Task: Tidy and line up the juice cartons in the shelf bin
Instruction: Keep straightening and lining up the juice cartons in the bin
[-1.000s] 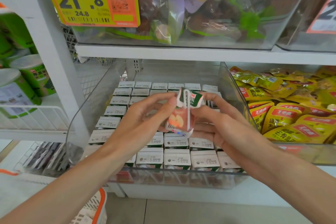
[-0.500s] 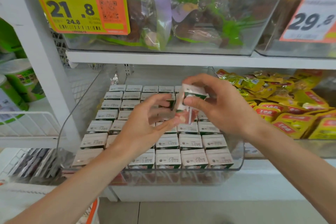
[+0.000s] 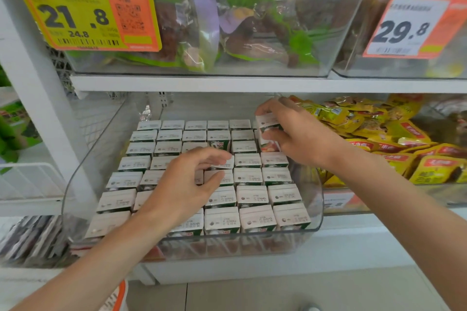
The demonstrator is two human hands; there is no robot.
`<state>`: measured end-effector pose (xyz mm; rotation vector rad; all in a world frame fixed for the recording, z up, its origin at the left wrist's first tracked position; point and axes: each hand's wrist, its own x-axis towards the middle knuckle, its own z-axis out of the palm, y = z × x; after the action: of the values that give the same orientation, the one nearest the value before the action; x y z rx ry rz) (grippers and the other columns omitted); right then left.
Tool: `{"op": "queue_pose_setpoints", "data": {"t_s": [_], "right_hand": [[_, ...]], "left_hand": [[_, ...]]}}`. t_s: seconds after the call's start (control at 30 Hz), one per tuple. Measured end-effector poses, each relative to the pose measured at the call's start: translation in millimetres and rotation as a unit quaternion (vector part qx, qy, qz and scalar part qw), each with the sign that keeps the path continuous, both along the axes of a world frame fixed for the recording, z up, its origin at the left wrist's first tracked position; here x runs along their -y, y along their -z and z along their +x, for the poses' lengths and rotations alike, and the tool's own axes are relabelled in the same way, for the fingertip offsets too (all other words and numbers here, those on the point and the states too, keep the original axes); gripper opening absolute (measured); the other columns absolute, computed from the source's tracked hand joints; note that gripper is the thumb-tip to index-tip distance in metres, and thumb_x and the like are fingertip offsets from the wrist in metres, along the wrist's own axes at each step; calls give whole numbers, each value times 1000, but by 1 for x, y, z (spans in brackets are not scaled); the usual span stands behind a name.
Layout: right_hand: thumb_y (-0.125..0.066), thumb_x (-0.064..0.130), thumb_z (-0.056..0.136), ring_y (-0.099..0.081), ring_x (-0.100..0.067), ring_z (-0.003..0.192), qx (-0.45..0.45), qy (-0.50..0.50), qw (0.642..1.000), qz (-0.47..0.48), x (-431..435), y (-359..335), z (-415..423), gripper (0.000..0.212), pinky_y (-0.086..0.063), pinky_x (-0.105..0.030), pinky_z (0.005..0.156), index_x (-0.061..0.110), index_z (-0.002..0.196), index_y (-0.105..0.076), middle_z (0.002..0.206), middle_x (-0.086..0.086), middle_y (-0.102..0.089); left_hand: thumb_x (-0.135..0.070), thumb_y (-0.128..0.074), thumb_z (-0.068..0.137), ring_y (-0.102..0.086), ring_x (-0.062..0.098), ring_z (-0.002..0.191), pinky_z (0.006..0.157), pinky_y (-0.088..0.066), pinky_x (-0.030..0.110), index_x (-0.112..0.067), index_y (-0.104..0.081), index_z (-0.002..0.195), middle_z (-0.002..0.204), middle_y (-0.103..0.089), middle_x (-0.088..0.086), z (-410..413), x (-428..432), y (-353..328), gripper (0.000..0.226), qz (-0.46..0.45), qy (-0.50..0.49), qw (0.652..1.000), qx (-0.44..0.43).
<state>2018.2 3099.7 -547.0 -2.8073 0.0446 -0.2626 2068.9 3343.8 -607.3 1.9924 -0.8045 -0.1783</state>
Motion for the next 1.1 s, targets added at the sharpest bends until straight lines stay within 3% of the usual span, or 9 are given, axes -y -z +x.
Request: {"op": "queue_pose_setpoints", "data": {"t_s": [0.17,0.3,0.4,0.5,0.57,0.63,0.67,0.73,1.1], "right_hand": [[-67,10,100,-54,-32,127,-31,-8,995,-90,0,6,4,40,-45,-38,101,12,138,-56,137,-8,-50],[-71,24,97,-60,-35,122,-67,-10,988,-142,-6,0,11,44,-52,-42,96,15,138,-58,136,-8,-54],[-68,27,95,-60,-34,119,-131,7,972,-197,-6,-6,18,37,-50,-36,91,21,131,-62,129,-9,-61],[-61,25,102,-57,-32,106,-169,17,966,-193,-7,-7,20,4,-40,-32,79,26,104,-64,115,-10,-62],[-61,26,105,-54,-29,98,-172,6,969,-180,-5,-6,22,24,-37,-31,76,31,82,-55,105,-8,-62],[-63,25,104,-60,-30,109,-136,2,978,-161,-1,-6,26,11,-47,-35,85,31,100,-71,116,-8,-68],[-64,23,103,-61,-30,118,-114,6,980,-163,1,-5,32,16,-50,-38,95,28,117,-72,126,-8,-68],[-68,22,101,-60,-31,125,-89,15,981,-172,4,-4,42,29,-49,-40,104,28,130,-68,136,-8,-65],[-81,22,92,-63,-31,110,-169,8,970,-178,18,-2,70,34,-54,-39,92,22,123,-64,115,-5,-59]], "left_hand": [[-12,-72,96,-61,-12,115,106,-44,12,-36,-72,119,118,-71,-25,1,0,2,33,2,2,1000,3],[-12,-72,97,-61,-13,115,106,-44,10,-37,-72,119,118,-71,-25,2,0,2,33,0,3,1000,4],[-12,-72,97,-61,-13,115,106,-44,10,-38,-72,118,117,-71,-25,2,-1,3,33,-1,4,1000,2],[-12,-72,97,-61,-12,117,107,-44,12,-37,-72,119,118,-71,-24,2,-2,3,33,-1,7,1000,2],[-12,-71,97,-61,-11,118,108,-45,14,-37,-72,119,119,-71,-24,3,-2,4,33,-3,7,1000,-1],[-12,-71,97,-61,-11,118,109,-45,14,-37,-72,119,119,-71,-24,3,-2,3,33,-4,9,1000,-2],[-12,-71,97,-60,-11,118,109,-45,14,-37,-72,119,119,-71,-24,2,-2,3,33,-5,9,1000,-2],[-12,-71,97,-60,-12,118,109,-44,15,-37,-72,119,120,-71,-24,2,-1,3,33,-5,9,1000,-2],[-12,-71,97,-60,-14,115,104,-44,8,-36,-72,119,119,-71,-24,2,-2,2,33,-4,7,1000,-2]]}}
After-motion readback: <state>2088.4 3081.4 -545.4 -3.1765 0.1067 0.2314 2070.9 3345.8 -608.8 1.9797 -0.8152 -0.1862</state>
